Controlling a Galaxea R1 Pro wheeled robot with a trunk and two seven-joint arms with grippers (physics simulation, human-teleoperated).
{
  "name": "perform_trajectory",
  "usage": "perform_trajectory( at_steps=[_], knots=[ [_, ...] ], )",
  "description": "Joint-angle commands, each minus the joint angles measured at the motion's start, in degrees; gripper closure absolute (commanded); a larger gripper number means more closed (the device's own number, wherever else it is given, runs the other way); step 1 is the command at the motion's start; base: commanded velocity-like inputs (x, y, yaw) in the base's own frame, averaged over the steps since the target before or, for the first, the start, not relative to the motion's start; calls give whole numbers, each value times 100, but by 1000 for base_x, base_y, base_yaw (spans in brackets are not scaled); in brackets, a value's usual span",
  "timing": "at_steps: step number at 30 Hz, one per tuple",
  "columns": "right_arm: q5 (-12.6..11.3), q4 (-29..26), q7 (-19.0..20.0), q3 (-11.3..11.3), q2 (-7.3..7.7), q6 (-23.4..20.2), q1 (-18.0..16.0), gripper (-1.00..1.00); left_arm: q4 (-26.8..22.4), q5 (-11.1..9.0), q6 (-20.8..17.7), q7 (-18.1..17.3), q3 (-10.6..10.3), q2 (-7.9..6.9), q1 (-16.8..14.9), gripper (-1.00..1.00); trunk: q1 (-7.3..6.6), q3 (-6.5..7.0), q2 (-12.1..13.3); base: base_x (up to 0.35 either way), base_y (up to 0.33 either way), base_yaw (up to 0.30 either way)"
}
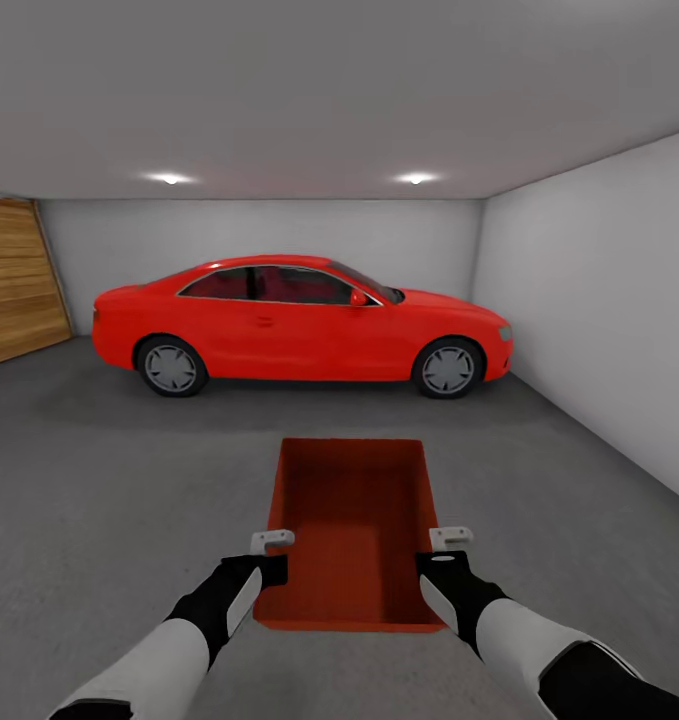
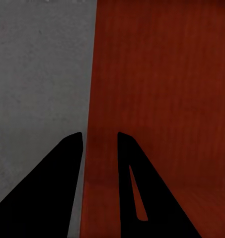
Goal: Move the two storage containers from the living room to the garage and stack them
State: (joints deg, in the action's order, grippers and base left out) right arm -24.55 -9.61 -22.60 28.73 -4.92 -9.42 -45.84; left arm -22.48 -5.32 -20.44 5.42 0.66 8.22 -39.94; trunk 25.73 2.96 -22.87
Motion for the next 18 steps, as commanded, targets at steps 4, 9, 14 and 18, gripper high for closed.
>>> perform_trajectory(
  at_steps=[4,9,14,18],
  knots=[
    [-120,-15,-26,-51,-36,-36,-4,100,-13,155,-47,73,-5,4,4,100,5,-2,-4,322,0,0],
    [-120,-15,-26,-51,-36,-36,-4,100,-16,155,-47,73,-5,4,4,100,5,-2,-4,322,0,0],
    [-120,-15,-26,-51,-36,-33,-4,100,-13,154,-49,73,-5,4,4,100,5,-2,-4,322,0,0],
    [-120,-15,-26,-51,-36,-35,-4,100,-14,154,-55,73,-5,4,4,100,5,-2,-4,323,0,0]
  ],
)
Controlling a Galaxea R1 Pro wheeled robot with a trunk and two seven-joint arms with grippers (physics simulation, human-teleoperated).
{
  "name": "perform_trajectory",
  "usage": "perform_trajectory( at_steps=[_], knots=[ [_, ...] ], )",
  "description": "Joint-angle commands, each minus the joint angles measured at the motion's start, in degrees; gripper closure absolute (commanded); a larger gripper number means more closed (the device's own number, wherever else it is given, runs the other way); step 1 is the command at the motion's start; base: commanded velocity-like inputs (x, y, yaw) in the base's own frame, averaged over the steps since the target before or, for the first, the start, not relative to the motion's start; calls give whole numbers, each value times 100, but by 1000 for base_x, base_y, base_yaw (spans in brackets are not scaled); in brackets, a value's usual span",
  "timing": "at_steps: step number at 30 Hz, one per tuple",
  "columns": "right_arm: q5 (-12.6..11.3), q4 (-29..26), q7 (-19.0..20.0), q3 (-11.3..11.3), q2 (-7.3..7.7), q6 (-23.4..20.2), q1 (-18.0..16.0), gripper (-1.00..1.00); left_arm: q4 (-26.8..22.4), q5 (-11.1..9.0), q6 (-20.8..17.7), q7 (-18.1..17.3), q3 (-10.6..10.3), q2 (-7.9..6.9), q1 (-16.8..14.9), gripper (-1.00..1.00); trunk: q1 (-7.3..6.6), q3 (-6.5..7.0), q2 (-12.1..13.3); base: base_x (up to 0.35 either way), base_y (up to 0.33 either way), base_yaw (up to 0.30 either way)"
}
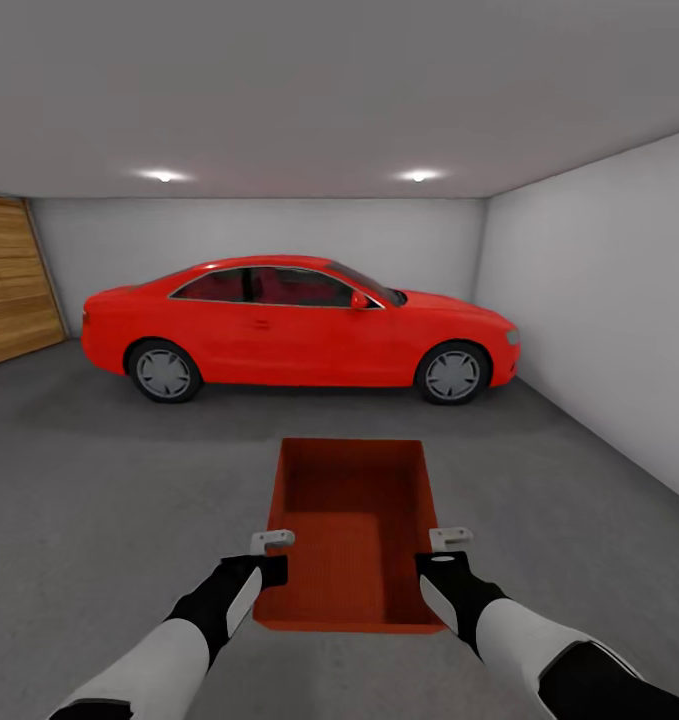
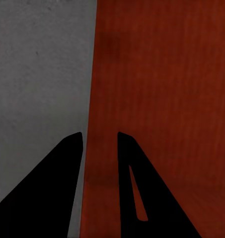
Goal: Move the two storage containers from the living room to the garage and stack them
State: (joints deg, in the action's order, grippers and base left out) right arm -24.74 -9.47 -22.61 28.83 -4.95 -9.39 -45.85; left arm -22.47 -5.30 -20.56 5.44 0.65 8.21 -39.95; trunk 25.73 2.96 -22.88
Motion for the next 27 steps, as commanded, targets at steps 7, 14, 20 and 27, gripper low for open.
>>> perform_trajectory(
  at_steps=[7,14,20,27],
  knots=[
    [-102,-29,-25,-61,-32,-39,-3,100,-13,152,-45,71,-4,4,4,100,5,-2,-4,322,0,0],
    [-102,-29,-25,-60,-32,-39,-3,100,-16,152,-42,71,-4,3,4,100,5,-2,-4,322,0,-73],
    [-102,-29,-25,-61,-32,-39,-3,100,-17,152,-37,71,-4,4,4,100,5,-2,-4,322,0,-241],
    [-102,-29,-25,-61,-32,-38,-3,100,-13,152,-36,71,-4,5,4,100,5,-2,-4,322,0,-250]
  ],
)
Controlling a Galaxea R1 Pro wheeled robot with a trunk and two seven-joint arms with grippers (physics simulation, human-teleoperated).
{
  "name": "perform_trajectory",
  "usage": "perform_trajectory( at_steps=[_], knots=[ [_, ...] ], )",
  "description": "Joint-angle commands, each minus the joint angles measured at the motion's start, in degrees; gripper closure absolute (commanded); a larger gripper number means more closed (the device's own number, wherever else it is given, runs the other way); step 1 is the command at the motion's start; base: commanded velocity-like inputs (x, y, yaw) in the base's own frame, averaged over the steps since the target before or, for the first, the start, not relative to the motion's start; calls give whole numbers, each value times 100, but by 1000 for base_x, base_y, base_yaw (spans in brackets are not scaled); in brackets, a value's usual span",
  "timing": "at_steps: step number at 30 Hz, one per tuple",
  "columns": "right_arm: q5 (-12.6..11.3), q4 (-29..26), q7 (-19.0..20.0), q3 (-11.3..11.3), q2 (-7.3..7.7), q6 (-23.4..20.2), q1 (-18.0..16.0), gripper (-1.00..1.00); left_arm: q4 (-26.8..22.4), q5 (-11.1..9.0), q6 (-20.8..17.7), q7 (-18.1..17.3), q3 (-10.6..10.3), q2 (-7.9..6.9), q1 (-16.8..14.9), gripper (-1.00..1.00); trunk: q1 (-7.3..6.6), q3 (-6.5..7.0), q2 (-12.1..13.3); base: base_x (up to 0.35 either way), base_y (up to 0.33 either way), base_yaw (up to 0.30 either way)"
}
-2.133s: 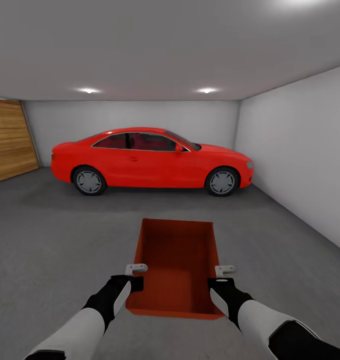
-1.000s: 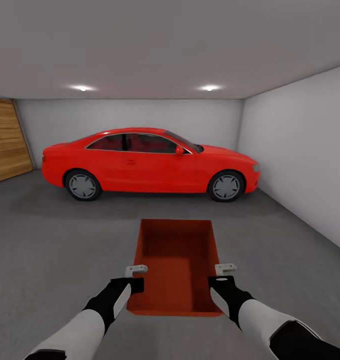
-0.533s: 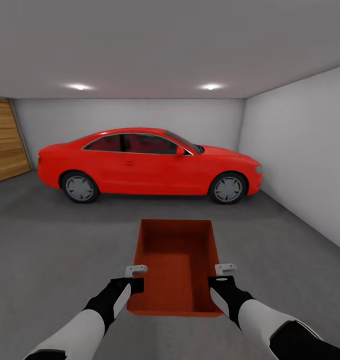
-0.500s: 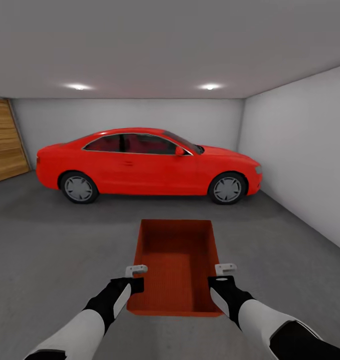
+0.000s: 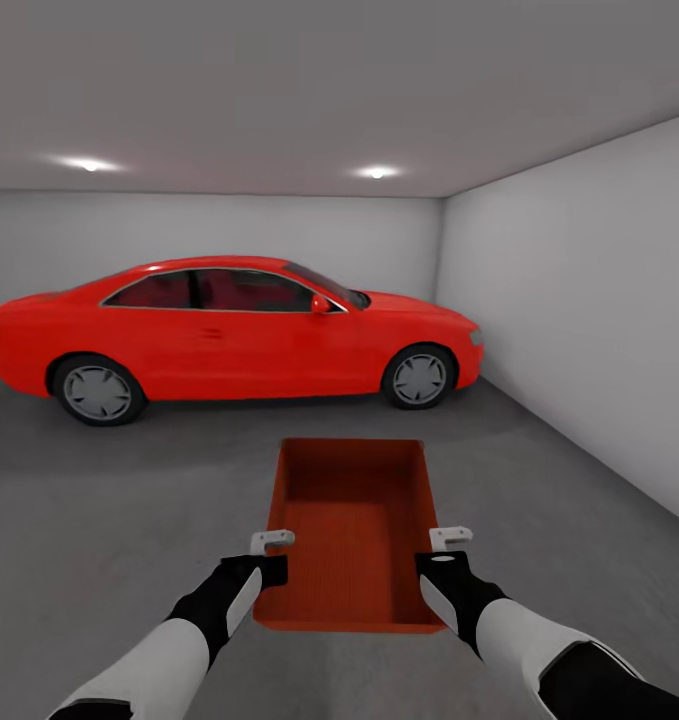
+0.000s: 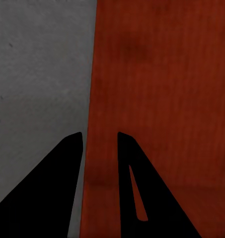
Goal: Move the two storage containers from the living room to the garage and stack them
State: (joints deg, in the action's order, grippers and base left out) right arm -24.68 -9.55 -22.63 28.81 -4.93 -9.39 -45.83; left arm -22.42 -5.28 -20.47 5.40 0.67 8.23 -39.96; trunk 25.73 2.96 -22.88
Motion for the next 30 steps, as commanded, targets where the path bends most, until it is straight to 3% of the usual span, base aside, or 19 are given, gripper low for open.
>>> perform_trajectory(
  at_steps=[1,30],
  knots=[
    [-107,-21,-23,-59,-35,-37,-4,100,-19,154,-45,75,-6,4,6,100,5,-2,-4,322,0,-250],
    [-107,-21,-23,-59,-35,-37,-4,100,-25,159,-36,75,-6,4,6,100,5,-2,-4,322,0,-250]
  ],
)
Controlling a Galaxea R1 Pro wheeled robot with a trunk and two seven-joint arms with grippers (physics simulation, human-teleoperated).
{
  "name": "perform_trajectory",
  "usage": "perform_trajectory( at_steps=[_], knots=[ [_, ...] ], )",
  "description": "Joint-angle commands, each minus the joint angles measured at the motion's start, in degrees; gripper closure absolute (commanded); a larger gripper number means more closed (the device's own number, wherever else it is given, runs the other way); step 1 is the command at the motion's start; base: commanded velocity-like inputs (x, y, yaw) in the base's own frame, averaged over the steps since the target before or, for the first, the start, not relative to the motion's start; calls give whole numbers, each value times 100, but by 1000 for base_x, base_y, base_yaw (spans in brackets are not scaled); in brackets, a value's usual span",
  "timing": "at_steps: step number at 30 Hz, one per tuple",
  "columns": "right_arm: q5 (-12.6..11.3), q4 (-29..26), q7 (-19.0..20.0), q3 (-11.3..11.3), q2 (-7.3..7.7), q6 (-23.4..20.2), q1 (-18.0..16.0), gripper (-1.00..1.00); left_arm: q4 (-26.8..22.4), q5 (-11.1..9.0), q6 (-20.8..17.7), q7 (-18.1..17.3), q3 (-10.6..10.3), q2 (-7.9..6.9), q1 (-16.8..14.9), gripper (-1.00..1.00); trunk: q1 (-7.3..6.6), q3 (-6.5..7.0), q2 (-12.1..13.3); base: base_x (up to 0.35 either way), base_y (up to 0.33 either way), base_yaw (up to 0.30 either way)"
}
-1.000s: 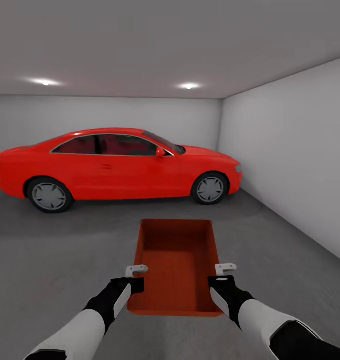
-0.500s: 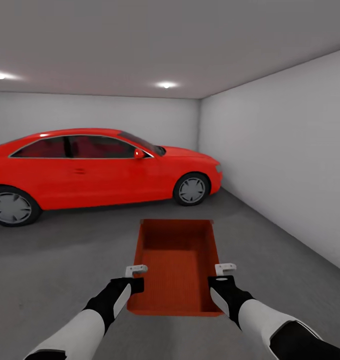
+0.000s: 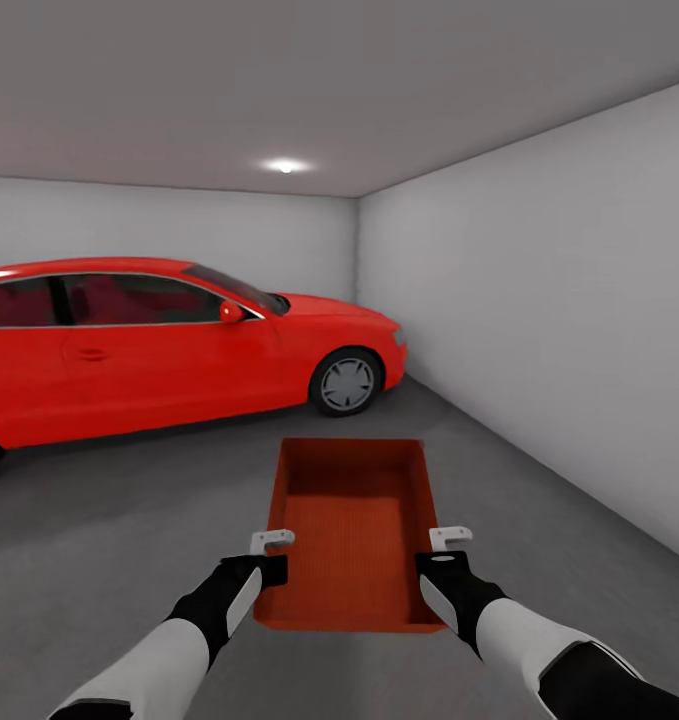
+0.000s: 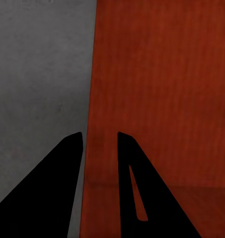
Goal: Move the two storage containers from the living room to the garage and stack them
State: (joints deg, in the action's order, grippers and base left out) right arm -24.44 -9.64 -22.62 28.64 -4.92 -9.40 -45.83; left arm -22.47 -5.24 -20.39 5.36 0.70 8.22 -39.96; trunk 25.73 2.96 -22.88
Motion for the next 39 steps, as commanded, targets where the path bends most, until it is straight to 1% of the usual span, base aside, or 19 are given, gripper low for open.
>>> perform_trajectory(
  at_steps=[1,39],
  knots=[
    [-131,-12,-23,-43,-35,-36,-4,100,-21,154,-44,80,-9,4,6,100,5,-2,-4,322,0,-250],
    [-131,-12,-23,-43,-35,-36,-4,100,-21,155,-42,80,-14,4,6,100,5,-2,-4,322,0,-250]
  ],
)
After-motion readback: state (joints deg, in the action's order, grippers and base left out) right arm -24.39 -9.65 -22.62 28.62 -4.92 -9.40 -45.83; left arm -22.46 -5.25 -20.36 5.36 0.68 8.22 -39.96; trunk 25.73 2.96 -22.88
